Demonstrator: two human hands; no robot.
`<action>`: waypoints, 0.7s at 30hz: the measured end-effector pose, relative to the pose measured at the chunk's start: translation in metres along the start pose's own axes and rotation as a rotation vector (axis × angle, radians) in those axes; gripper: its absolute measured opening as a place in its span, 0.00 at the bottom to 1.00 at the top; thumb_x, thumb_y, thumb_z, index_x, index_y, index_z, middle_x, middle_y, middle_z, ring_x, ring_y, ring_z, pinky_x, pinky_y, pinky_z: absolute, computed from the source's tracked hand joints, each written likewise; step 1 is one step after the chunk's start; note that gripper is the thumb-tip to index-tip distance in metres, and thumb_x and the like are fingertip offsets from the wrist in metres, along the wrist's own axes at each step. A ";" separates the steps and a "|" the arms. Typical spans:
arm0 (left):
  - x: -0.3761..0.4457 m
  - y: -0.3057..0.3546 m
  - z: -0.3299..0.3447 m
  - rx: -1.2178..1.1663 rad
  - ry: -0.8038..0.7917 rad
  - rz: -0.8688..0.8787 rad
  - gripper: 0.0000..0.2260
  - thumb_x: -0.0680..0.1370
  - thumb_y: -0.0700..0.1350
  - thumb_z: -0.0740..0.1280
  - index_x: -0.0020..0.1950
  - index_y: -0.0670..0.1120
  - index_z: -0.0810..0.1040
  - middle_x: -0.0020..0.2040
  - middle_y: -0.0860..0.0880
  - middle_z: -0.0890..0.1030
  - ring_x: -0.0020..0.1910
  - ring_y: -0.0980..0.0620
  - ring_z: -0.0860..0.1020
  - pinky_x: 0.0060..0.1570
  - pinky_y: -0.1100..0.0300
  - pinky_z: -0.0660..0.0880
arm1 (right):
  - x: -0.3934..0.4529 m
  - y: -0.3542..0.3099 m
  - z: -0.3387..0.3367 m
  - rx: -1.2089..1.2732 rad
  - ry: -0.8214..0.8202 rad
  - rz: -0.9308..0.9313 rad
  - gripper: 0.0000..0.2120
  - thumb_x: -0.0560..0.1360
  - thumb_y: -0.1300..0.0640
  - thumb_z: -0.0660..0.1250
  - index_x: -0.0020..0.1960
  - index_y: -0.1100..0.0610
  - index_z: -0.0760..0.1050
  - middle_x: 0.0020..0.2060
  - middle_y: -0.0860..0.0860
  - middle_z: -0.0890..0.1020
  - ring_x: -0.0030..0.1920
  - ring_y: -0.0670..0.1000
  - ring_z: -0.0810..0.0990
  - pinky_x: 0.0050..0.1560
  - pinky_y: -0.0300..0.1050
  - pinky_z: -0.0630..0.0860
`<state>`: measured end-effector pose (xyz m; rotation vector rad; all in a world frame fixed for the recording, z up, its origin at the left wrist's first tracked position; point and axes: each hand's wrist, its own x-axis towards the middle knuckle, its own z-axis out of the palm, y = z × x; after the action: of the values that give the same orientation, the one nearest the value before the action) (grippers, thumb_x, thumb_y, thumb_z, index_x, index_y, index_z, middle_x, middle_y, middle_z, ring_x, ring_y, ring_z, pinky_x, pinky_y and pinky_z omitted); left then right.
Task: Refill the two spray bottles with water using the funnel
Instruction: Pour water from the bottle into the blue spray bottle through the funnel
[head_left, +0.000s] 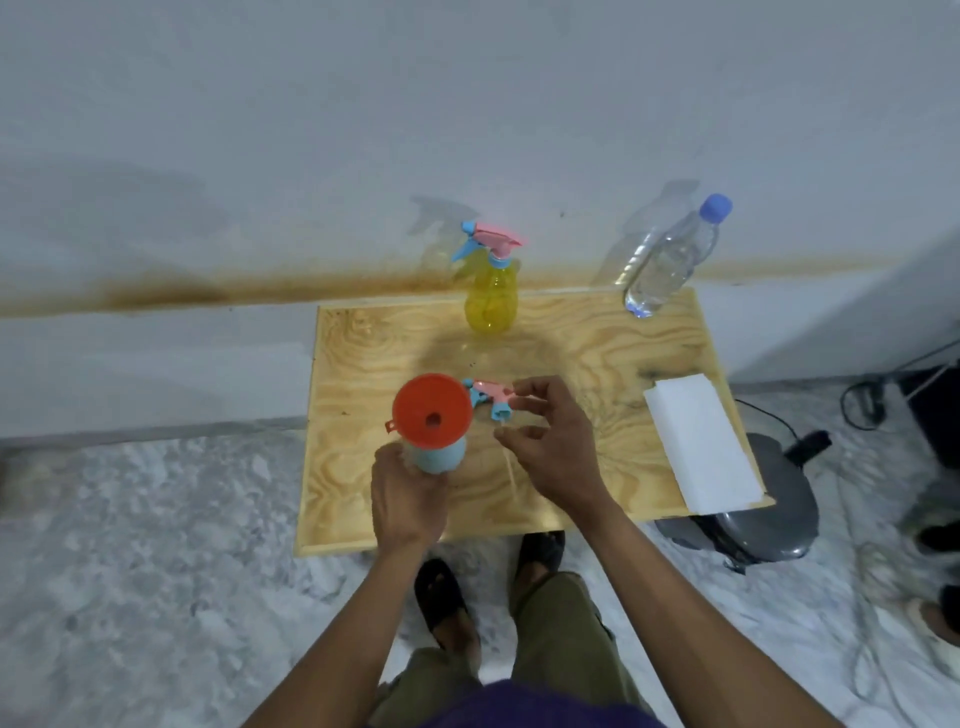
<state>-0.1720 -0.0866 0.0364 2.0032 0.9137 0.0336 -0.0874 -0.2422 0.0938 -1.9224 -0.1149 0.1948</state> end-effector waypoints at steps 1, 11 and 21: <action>-0.007 0.002 0.003 0.044 -0.037 -0.036 0.22 0.71 0.49 0.75 0.60 0.43 0.71 0.51 0.47 0.79 0.43 0.52 0.76 0.33 0.57 0.69 | 0.001 0.002 -0.011 0.011 0.055 0.031 0.21 0.68 0.66 0.77 0.53 0.50 0.73 0.52 0.43 0.82 0.53 0.44 0.83 0.42 0.46 0.82; -0.023 0.120 0.097 -0.068 -0.341 0.165 0.11 0.74 0.42 0.71 0.55 0.45 0.76 0.45 0.52 0.76 0.45 0.52 0.74 0.41 0.66 0.68 | 0.069 0.010 -0.134 0.079 0.439 0.257 0.14 0.73 0.59 0.75 0.55 0.50 0.77 0.46 0.45 0.83 0.41 0.46 0.82 0.46 0.45 0.78; 0.036 0.242 0.190 -0.073 -0.237 0.286 0.25 0.73 0.45 0.74 0.69 0.45 0.73 0.58 0.46 0.79 0.57 0.50 0.77 0.56 0.61 0.71 | 0.193 0.012 -0.225 -0.095 0.411 0.153 0.29 0.74 0.48 0.74 0.71 0.53 0.71 0.63 0.48 0.80 0.53 0.47 0.79 0.52 0.33 0.69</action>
<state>0.0643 -0.2787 0.0930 2.0042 0.4671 -0.0104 0.1449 -0.4201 0.1440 -2.0277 0.3021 -0.1079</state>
